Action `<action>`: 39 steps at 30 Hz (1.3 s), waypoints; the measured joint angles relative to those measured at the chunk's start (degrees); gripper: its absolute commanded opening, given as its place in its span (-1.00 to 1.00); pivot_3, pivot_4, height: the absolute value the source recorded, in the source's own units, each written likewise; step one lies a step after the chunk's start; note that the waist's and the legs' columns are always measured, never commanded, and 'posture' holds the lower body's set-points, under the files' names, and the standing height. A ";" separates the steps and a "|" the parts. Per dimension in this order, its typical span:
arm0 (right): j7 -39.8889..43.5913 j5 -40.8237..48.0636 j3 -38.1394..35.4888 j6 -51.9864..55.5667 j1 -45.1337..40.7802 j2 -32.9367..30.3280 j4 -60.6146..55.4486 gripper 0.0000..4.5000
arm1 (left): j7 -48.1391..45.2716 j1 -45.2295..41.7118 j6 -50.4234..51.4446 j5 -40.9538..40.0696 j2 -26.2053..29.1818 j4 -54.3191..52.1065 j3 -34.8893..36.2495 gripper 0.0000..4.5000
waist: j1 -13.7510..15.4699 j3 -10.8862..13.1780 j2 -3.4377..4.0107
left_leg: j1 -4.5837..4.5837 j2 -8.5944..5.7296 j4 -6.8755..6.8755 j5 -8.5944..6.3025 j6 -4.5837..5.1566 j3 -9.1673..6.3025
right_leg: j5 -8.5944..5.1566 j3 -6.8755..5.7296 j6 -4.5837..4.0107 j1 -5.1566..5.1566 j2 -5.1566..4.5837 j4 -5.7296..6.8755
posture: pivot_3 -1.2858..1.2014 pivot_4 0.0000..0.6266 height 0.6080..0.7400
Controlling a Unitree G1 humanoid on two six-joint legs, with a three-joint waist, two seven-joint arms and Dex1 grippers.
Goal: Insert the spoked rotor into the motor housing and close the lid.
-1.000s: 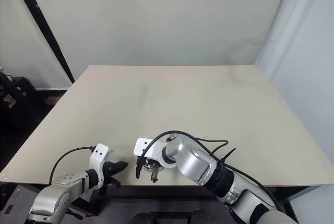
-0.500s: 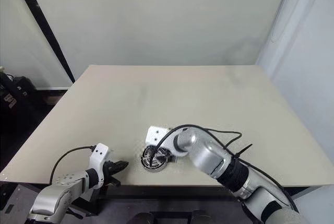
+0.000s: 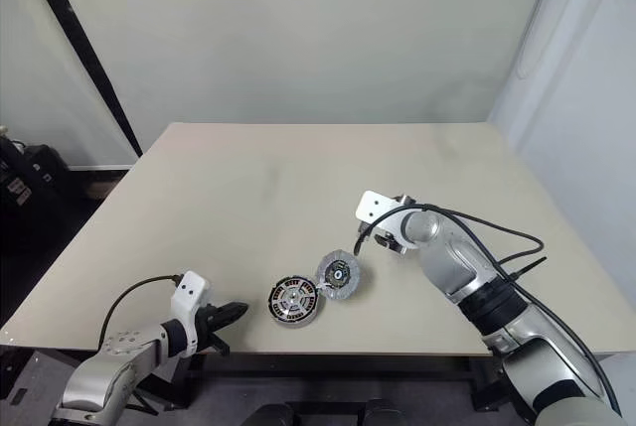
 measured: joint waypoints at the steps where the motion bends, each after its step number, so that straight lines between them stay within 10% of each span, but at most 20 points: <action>1: 0.62 0.01 0.08 -0.02 1.00 0.27 0.02 0.79 | -0.06 0.02 -0.05 0.02 0.00 0.07 0.00 -1.00 | 0.00 -0.01 -0.01 | 0.00 0.01 -0.01 0.00 0.00 -0.01 | 0.00 -0.01 0.00 0.00 0.01 0.00 | 0.03 -1.00 1.00; 18: -0.34 8.64 -0.02 4.60 8.14 23.96 -5.10 0.79 | -0.28 0.70 -0.04 0.08 0.14 -0.45 0.04 -1.00 | 0.00 0.02 0.04 | 0.06 0.03 0.08 0.00 -0.01 -0.10 | 0.07 -0.02 0.09 -0.05 0.07 0.10 | 0.03 -1.00 1.00; 27: 0.69 9.75 1.31 2.37 8.97 22.77 -2.68 0.79 | 0.08 1.74 0.05 0.07 0.13 -1.30 0.05 -1.00 | -0.01 0.02 0.05 | 0.06 0.03 0.08 0.00 -0.01 -0.08 | 0.06 -0.02 0.07 -0.05 0.07 0.09 | 0.03 -1.00 1.00; 39: 22.07 17.89 0.86 -7.79 5.00 12.93 1.65 0.79 | -2.12 1.86 -0.32 -0.04 0.20 -1.60 0.02 -1.00 | -0.05 0.02 0.04 | 0.07 0.05 0.04 0.00 0.00 -0.02 | 0.07 0.00 0.08 0.00 0.09 0.08 | 0.03 -1.00 1.00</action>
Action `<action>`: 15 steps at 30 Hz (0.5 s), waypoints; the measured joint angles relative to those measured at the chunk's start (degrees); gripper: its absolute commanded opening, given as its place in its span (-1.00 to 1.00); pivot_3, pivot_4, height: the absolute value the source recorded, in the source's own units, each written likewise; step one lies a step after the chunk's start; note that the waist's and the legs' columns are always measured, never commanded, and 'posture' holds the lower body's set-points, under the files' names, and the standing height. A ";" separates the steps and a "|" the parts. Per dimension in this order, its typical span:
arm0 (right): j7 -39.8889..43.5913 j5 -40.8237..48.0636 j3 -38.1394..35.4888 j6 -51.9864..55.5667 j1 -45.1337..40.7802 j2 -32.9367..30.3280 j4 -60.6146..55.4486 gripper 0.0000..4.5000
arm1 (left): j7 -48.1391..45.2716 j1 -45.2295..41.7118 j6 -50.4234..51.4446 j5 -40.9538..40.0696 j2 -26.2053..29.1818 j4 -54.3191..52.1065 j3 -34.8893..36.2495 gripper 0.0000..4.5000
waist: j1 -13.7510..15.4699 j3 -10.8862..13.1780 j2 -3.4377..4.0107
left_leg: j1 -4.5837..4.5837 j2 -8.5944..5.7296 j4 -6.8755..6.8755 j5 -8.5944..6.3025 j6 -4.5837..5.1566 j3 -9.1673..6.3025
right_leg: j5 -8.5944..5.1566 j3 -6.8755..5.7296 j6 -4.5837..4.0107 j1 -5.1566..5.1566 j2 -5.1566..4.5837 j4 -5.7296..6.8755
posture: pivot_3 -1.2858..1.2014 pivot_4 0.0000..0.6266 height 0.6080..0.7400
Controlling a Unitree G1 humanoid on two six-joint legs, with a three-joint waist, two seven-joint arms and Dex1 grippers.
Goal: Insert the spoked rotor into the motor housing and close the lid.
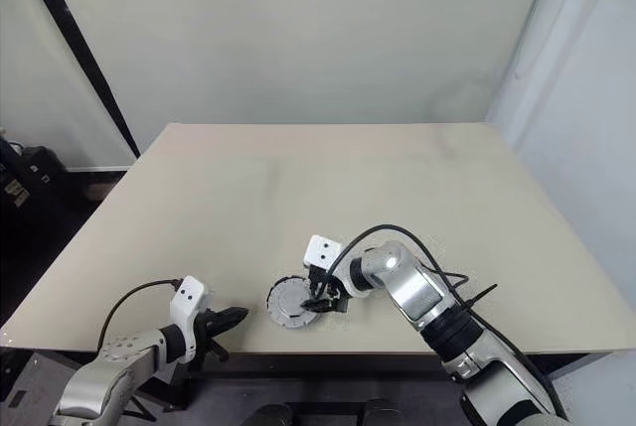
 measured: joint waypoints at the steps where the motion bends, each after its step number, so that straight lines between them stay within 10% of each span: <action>1: 0.89 0.07 0.32 -0.66 -0.37 -0.03 0.79 0.79 | -0.48 0.07 -0.25 -0.01 0.00 0.00 -0.03 -1.00 | 0.00 0.00 0.00 | 0.00 0.00 0.00 0.00 0.00 0.00 | 0.00 0.00 0.00 0.00 0.00 0.00 | 0.03 -1.00 1.00; 15: 2.31 -1.99 0.91 -10.11 -3.26 5.46 13.35 0.79 | -6.75 1.10 -3.57 0.04 1.45 -0.03 -1.82 -1.00 | 0.03 0.01 0.01 | 0.05 0.00 0.02 0.00 0.00 -0.02 | 0.00 -0.01 0.00 -0.02 0.00 0.01 | 0.03 -1.00 1.00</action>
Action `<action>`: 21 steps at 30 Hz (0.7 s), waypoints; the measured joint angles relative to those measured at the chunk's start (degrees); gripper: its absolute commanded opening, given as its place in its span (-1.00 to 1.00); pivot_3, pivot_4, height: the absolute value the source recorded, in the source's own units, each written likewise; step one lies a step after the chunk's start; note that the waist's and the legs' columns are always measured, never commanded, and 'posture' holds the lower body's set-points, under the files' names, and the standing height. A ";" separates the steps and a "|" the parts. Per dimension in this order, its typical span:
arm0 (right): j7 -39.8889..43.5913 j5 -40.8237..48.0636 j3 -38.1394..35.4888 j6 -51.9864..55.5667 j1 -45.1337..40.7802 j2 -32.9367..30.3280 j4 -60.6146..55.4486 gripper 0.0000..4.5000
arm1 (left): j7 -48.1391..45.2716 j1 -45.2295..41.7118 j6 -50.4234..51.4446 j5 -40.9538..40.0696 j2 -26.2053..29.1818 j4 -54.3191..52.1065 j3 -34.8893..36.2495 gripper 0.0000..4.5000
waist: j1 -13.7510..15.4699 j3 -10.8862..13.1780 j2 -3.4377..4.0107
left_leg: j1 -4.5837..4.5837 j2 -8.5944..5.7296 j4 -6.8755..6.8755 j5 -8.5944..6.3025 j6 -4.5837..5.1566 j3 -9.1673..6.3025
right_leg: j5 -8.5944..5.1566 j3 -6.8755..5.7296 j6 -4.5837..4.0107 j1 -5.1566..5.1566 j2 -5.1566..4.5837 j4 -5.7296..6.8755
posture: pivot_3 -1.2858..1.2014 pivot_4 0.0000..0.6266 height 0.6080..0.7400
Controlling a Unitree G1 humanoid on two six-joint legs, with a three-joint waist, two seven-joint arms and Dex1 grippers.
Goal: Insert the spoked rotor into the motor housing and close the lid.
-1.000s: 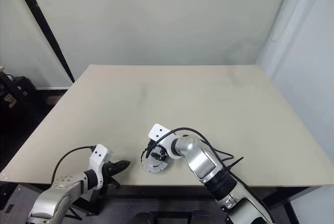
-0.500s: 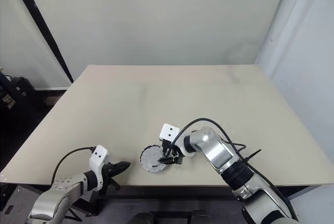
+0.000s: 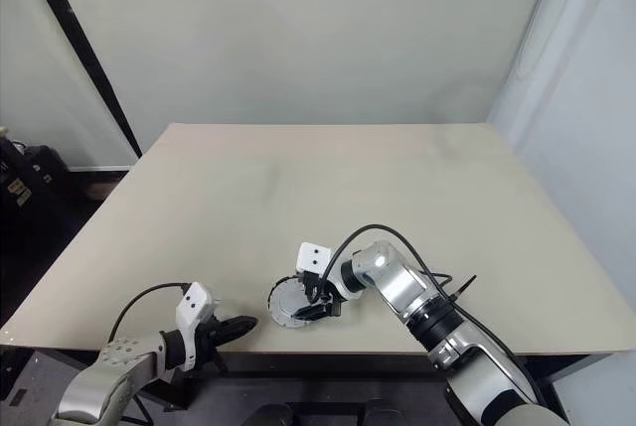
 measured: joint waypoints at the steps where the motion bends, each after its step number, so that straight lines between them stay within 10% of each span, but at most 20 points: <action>1: -0.11 -0.13 0.00 -0.34 -0.04 0.23 0.59 0.79 | -0.02 0.01 -0.01 0.00 0.00 0.00 0.00 -1.00 | 0.01 0.00 0.00 | 0.00 0.00 0.00 0.00 0.00 -0.01 | 0.00 0.00 0.00 0.00 0.00 0.00 | 0.03 -1.00 1.00; 6: -1.52 -0.34 -0.13 -1.32 -0.04 1.80 2.52 0.43 | -0.06 0.00 -0.03 0.01 0.04 0.00 0.00 -1.00 | 0.00 0.00 0.00 | 0.00 0.00 -0.01 0.00 0.00 0.00 | 0.01 0.01 0.00 0.01 0.00 0.02 | 0.03 -1.00 1.00; 21: -6.97 -0.68 -2.24 5.44 2.33 3.86 -1.58 0.42 | 0.22 -0.89 -0.11 0.12 0.01 0.01 -0.12 -1.00 | 0.00 0.00 0.01 | 0.01 0.00 0.00 0.00 0.00 0.00 | 0.01 0.02 -0.01 0.00 0.01 0.05 | 0.03 -1.00 1.00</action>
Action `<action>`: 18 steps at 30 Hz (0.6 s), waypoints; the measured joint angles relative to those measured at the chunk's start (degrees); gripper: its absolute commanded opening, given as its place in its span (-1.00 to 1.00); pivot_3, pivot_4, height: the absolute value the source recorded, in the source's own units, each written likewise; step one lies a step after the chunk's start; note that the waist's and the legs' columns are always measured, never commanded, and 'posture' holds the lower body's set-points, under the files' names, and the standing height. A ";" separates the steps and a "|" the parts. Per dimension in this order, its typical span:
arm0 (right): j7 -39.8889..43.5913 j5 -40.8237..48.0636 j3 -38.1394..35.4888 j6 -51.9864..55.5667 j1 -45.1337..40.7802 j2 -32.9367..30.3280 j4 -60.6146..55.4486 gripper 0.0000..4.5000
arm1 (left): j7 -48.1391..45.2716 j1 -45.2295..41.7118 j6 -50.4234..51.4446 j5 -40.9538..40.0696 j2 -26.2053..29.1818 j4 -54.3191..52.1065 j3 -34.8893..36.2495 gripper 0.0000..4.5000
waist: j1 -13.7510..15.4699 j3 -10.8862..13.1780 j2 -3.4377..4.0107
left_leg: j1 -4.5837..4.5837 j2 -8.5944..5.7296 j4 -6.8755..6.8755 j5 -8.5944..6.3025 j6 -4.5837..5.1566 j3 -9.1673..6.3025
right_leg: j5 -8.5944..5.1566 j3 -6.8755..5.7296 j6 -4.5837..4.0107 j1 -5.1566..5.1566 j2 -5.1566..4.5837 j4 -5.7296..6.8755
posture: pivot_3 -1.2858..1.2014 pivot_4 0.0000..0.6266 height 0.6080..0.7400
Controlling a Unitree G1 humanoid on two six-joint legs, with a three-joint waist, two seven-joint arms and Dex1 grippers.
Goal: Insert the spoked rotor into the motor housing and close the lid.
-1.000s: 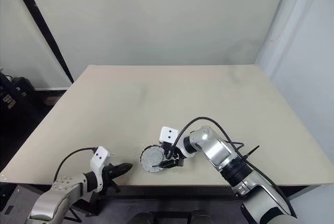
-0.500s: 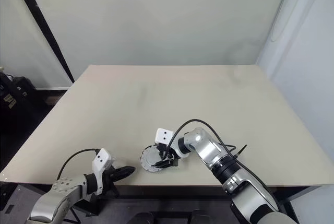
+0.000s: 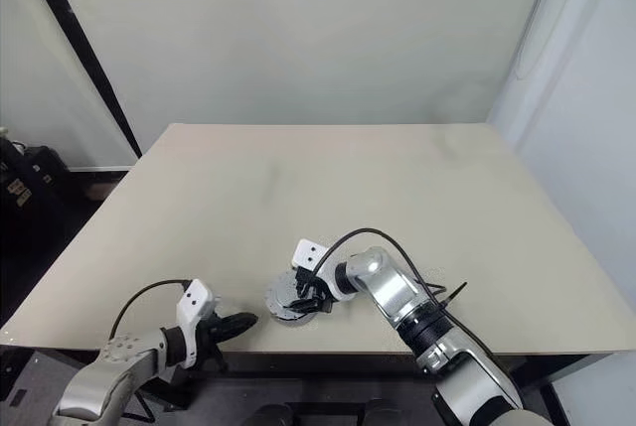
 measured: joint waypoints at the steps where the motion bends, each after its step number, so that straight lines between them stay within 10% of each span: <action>1: -0.26 -0.17 0.20 0.17 0.18 -0.07 -0.37 0.42 | 0.01 0.00 0.00 0.00 -0.01 0.00 -0.03 -1.00 | 0.00 0.00 0.00 | 0.00 0.00 0.00 0.00 0.00 0.00 | 0.00 0.00 0.00 0.00 0.00 0.00 | 0.03 -1.00 1.00; 18: -1.34 -2.93 3.28 1.44 0.81 -1.98 -4.76 0.42 | 0.63 -0.92 -0.52 0.26 -1.09 0.71 -0.97 -1.00 | 0.03 -0.01 0.00 | 0.04 -0.01 0.02 0.00 0.00 0.00 | 0.00 0.00 0.00 0.03 -0.01 -0.01 | 0.03 -1.00 1.00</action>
